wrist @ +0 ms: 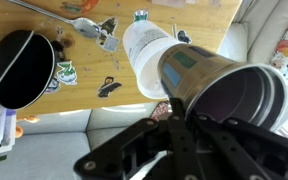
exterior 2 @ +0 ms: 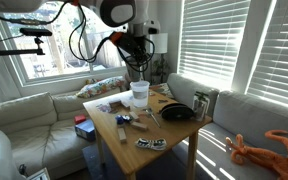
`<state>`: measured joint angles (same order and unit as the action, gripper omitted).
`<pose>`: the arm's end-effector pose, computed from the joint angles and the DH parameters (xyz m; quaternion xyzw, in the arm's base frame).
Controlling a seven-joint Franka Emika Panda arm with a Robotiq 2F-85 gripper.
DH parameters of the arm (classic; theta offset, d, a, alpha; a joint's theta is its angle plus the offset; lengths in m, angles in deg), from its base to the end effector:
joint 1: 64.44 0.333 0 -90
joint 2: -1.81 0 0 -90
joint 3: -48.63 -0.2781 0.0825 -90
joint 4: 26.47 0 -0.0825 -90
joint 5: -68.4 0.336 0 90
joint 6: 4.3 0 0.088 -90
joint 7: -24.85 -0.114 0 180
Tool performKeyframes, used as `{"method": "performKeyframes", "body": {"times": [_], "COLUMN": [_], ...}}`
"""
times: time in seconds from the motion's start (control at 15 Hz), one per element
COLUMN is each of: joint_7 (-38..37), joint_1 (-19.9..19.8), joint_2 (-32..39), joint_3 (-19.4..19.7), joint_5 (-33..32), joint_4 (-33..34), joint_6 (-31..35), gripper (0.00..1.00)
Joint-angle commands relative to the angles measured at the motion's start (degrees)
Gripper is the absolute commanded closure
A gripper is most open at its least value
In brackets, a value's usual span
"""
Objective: Pour the contents in the plastic cup into the silver cup
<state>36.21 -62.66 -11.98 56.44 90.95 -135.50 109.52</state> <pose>0.4761 -0.0306 0.5991 -0.9662 0.0050 -0.1853 0.1792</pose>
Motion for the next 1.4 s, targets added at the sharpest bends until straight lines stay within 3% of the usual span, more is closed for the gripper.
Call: {"method": "performKeyframes", "body": {"times": [0.0, 0.53, 1.13, 1.33], "joint_7": [-1.69, -3.51, -4.03, -5.96], "joint_1": [-0.64, -1.28, -1.29, -1.2], "joint_2": [5.21, 10.08, 12.82, 14.28], "joint_3": [-1.17, -2.46, -3.09, -3.85], "joint_5": [0.66, 0.05, 3.75, 1.15], "joint_4": [3.93, 7.69, 10.68, 11.74], "joint_6": [-1.79, -1.19, -1.87, -3.04], "gripper": [0.99, 0.99, 0.99, 0.99]}}
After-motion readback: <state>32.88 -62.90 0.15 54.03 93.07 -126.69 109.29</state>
